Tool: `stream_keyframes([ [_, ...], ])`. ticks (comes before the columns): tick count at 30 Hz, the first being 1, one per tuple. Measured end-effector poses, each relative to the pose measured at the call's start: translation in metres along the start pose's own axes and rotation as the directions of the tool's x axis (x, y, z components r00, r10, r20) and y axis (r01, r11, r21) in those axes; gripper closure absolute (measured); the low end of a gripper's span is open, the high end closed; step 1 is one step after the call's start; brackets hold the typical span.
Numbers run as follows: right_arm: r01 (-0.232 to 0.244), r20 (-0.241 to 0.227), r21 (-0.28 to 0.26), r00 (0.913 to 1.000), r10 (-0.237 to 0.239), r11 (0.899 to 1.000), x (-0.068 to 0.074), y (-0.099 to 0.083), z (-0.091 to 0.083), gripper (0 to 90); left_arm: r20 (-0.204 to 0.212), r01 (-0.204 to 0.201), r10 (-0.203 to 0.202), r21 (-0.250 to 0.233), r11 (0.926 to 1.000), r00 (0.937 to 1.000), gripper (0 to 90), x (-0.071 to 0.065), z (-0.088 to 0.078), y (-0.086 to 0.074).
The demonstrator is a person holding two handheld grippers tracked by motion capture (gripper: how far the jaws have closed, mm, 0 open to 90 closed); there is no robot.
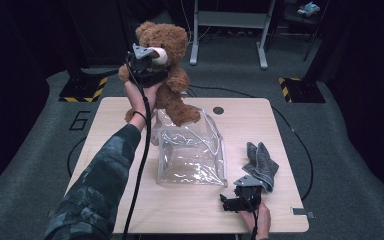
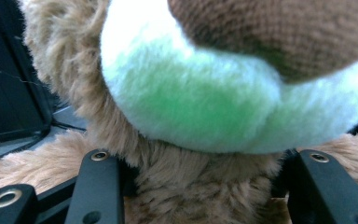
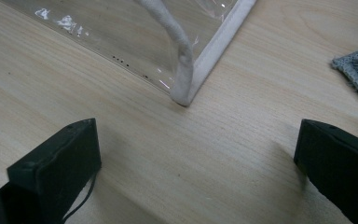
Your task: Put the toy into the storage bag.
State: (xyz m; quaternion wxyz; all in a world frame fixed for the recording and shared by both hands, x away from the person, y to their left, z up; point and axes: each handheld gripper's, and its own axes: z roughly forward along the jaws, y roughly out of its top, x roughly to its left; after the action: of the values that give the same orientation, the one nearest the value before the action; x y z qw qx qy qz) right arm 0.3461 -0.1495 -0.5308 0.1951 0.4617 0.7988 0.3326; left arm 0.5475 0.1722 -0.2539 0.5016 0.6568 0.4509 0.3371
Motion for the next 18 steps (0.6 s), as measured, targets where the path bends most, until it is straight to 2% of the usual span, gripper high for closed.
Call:
stream_keyframes([
  [8, -0.001, 0.001, -0.004, 1.0000, 0.001, 1.000, 0.000, 0.000, 0.000, 0.0, 0.036, -0.003, 0.003, 0.002, 1.0000, 0.9993, 46.9, -0.017, 0.015, -0.002],
  [14, -0.006, -0.004, -0.006, 1.0000, 0.006, 1.000, 0.000, 0.000, 0.000, 0.0, 0.058, 0.021, -0.021, 0.009, 0.9997, 0.9981, 46.7, -0.024, 0.023, -0.008],
  [18, -0.002, 0.000, -0.005, 1.0000, 0.002, 1.000, 0.000, 0.000, 0.000, 0.0, 0.070, 0.059, -0.061, 0.021, 0.9980, 0.9957, 46.5, -0.026, 0.028, -0.018],
])
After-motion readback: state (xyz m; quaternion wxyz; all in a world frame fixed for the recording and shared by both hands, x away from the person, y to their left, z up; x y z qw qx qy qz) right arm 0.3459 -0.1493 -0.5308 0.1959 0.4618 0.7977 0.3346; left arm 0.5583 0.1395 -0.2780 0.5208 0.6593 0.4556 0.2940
